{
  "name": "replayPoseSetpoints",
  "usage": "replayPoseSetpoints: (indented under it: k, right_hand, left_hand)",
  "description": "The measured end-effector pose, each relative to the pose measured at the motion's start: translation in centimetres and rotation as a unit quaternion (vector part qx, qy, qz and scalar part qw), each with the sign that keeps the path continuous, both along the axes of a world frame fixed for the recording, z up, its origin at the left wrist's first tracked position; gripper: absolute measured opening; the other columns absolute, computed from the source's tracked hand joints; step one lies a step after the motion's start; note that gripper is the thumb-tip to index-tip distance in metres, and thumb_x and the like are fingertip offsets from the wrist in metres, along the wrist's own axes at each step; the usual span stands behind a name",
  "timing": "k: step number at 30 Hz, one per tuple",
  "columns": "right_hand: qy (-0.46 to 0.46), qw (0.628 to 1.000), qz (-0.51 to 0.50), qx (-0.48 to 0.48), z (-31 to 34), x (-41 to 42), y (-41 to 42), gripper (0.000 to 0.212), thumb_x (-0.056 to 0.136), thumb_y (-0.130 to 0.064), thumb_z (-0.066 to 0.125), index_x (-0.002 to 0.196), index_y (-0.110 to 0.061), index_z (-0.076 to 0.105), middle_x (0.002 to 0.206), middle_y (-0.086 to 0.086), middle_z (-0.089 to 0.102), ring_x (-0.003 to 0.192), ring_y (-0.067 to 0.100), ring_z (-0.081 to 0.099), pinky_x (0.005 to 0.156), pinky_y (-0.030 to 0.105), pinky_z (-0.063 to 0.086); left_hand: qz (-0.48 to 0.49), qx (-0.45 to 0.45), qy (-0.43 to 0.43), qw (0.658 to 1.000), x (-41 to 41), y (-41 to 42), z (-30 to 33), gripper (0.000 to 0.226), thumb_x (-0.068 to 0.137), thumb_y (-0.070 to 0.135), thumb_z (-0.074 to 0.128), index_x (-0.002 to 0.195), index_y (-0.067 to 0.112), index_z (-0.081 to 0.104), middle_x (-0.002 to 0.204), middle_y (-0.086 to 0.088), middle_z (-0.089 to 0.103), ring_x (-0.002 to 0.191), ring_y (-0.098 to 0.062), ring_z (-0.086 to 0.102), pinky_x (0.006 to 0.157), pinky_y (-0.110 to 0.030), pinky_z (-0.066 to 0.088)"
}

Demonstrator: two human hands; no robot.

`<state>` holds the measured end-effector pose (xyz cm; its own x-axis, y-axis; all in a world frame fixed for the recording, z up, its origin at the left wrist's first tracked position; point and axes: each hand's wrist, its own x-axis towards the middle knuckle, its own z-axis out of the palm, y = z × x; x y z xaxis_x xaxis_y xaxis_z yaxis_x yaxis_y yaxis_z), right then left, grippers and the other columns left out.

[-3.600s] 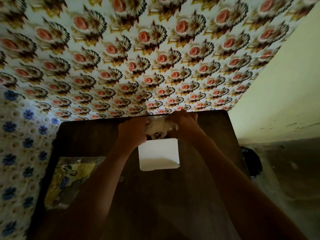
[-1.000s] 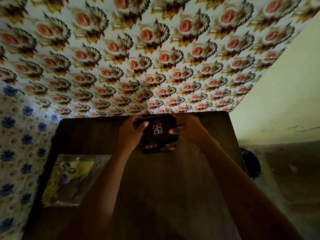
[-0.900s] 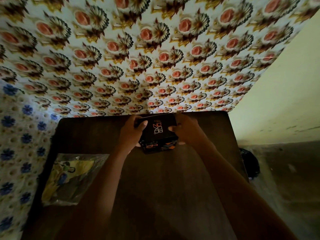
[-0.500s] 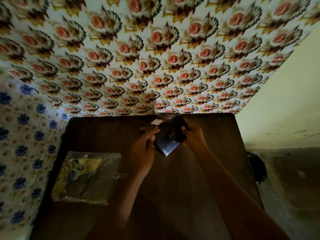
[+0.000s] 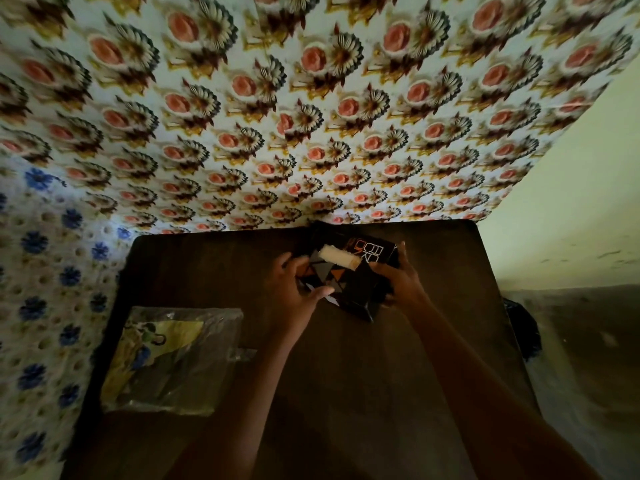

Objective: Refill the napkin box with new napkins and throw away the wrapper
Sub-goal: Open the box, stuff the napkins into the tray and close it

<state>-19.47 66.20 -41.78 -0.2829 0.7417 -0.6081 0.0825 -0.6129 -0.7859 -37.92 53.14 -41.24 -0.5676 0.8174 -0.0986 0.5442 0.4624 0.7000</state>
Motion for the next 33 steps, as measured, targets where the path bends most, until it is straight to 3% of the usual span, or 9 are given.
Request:
replayPoseSetpoints:
  k: [3,8,12,16,19,24,28,30,33]
  right_hand:
    - [-0.016,0.998,0.049,0.031,-0.2,-0.2,0.8,0.075,0.093,-0.026,0.069,0.154,-0.035,0.026,0.121,-0.004,0.056,0.088,0.010,0.061,0.086,0.045,0.053]
    - [-0.097,0.989,0.064,0.097,-1.8,-1.8,1.2,0.028,0.099,-0.030,0.059,0.126,-0.023,0.061,0.115,0.006,0.072,0.096,0.016,0.073,0.084,0.040,0.062]
    - [-0.054,0.991,0.071,0.100,-2.2,-3.6,1.5,0.039,0.103,-0.008,0.048,0.139,-0.023,0.052,0.108,-0.008,0.067,0.091,0.003,0.068,0.067,0.018,0.058]
    - [-0.082,0.985,0.074,0.130,-2.9,-4.9,2.3,0.043,0.102,-0.012,0.052,0.144,-0.021,0.050,0.119,0.001,0.071,0.099,0.012,0.072,0.083,0.031,0.061]
    - [-0.094,0.981,0.069,0.155,-2.9,-5.6,3.1,0.041,0.102,-0.014,0.052,0.143,-0.021,0.052,0.113,-0.001,0.072,0.097,0.013,0.072,0.089,0.039,0.061]
    - [-0.101,0.976,0.088,0.169,-3.3,-6.0,4.2,0.040,0.103,-0.018,0.051,0.143,-0.020,0.052,0.113,0.002,0.072,0.102,0.019,0.072,0.088,0.040,0.061]
    - [-0.096,0.975,0.091,0.181,-3.2,-5.3,4.1,0.036,0.103,-0.021,0.052,0.139,-0.019,0.056,0.116,0.001,0.071,0.098,0.009,0.071,0.069,0.018,0.059]
    - [-0.115,0.976,0.064,0.176,-2.9,-4.9,3.4,0.039,0.101,-0.027,0.057,0.140,-0.019,0.056,0.120,0.000,0.070,0.103,0.011,0.070,0.074,0.021,0.058]
    - [-0.158,0.975,0.024,0.153,-2.6,-3.8,1.5,0.051,0.097,-0.029,0.063,0.145,-0.022,0.048,0.120,-0.003,0.067,0.102,0.013,0.068,0.089,0.039,0.060]
  left_hand:
    - [0.024,-0.057,-0.074,0.995,-1.0,0.3,0.0,0.103,0.073,0.063,0.079,0.157,0.029,0.030,0.164,-0.003,0.030,0.148,-0.026,0.035,0.112,-0.043,0.038]
    - [0.089,-0.009,-0.089,0.992,-1.8,0.4,-1.3,0.083,0.082,0.044,0.078,0.152,0.018,0.040,0.149,-0.013,0.054,0.132,-0.030,0.058,0.100,-0.045,0.056]
    - [0.132,0.011,-0.057,0.990,-2.4,1.2,-1.1,0.071,0.081,0.033,0.083,0.138,0.002,0.056,0.126,-0.017,0.070,0.107,-0.021,0.070,0.074,-0.018,0.053]
    - [0.119,0.013,-0.033,0.992,-3.8,2.0,-1.2,0.068,0.078,0.050,0.079,0.128,0.005,0.064,0.093,-0.001,0.076,0.072,-0.001,0.068,0.052,-0.010,0.051]
    - [0.126,0.012,-0.031,0.991,-4.2,2.5,-1.3,0.062,0.080,0.045,0.081,0.124,0.004,0.065,0.077,0.006,0.068,0.058,0.004,0.060,0.052,-0.012,0.052]
    - [0.118,0.018,-0.024,0.993,-4.1,2.6,-1.1,0.041,0.081,0.045,0.081,0.098,0.009,0.068,0.068,0.003,0.069,0.054,-0.009,0.066,0.045,-0.019,0.051]
    - [0.110,0.017,-0.029,0.993,-4.0,2.6,-0.8,0.032,0.083,0.041,0.080,0.089,0.016,0.062,0.062,0.007,0.062,0.047,-0.006,0.056,0.039,-0.009,0.041]
    - [0.115,-0.001,-0.036,0.993,-4.0,2.3,-0.8,0.032,0.086,0.039,0.078,0.097,0.012,0.064,0.074,0.004,0.069,0.059,-0.010,0.063,0.041,-0.010,0.042]
    - [0.141,-0.018,-0.034,0.989,-3.6,0.6,-1.0,0.039,0.091,0.033,0.074,0.116,0.005,0.065,0.107,-0.010,0.075,0.090,-0.019,0.074,0.063,-0.017,0.055]
